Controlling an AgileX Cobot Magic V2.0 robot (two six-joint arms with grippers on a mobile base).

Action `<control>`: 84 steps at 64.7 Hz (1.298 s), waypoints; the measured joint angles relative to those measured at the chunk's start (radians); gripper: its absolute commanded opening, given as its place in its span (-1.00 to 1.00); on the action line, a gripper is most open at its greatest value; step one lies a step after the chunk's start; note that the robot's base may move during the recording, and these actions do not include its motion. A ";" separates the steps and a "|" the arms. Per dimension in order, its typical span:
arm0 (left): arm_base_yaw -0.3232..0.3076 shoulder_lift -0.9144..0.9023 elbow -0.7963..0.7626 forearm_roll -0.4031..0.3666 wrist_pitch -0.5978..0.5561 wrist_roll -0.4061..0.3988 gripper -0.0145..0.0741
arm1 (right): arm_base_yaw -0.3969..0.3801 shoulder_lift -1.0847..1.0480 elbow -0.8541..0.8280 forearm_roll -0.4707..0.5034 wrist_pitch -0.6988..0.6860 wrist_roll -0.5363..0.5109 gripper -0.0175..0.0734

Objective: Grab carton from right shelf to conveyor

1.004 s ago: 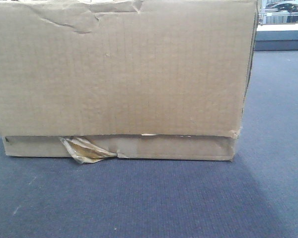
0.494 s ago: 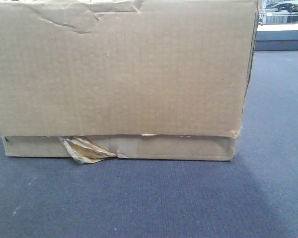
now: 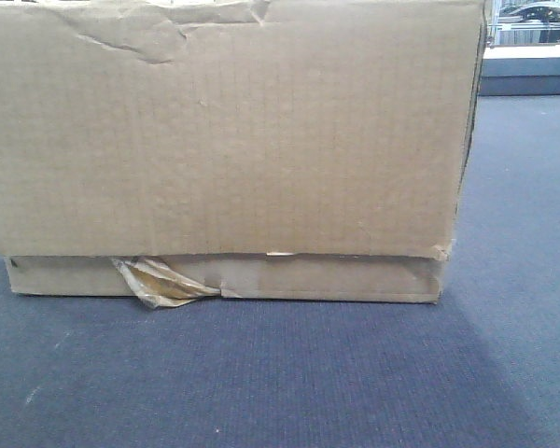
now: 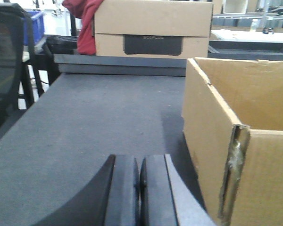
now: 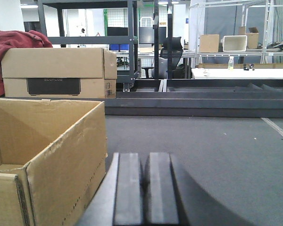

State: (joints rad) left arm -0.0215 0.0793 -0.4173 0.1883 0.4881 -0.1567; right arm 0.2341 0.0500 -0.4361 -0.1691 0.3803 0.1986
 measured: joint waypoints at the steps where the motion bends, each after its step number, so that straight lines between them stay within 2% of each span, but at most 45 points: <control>1: 0.006 -0.004 0.005 -0.010 -0.002 0.013 -0.64 | 0.000 0.000 0.000 0.000 0.000 0.000 -0.79; 7: 0.057 -0.040 0.063 -0.068 -0.038 0.067 -0.64 | 0.000 0.000 0.000 0.000 0.000 0.000 -0.79; 16: 0.121 -0.073 0.206 -0.132 -0.157 0.088 -0.64 | 0.000 0.000 0.000 0.000 0.000 0.000 -0.79; 25: 0.137 -0.075 0.377 -0.147 -0.362 0.094 -0.64 | 0.000 0.000 0.000 0.000 0.000 0.000 -0.79; 29: 0.137 -0.075 0.409 -0.147 -0.401 0.094 -0.64 | 0.000 0.000 0.000 0.000 0.000 0.000 -0.79; 84: 0.137 -0.075 0.418 -0.151 -0.440 0.099 -0.64 | 0.000 0.000 0.000 0.000 0.000 0.000 -0.79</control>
State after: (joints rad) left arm 0.1152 0.0047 0.0003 0.0370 0.0477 -0.0573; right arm 0.2341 0.0500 -0.4361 -0.1691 0.3803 0.1986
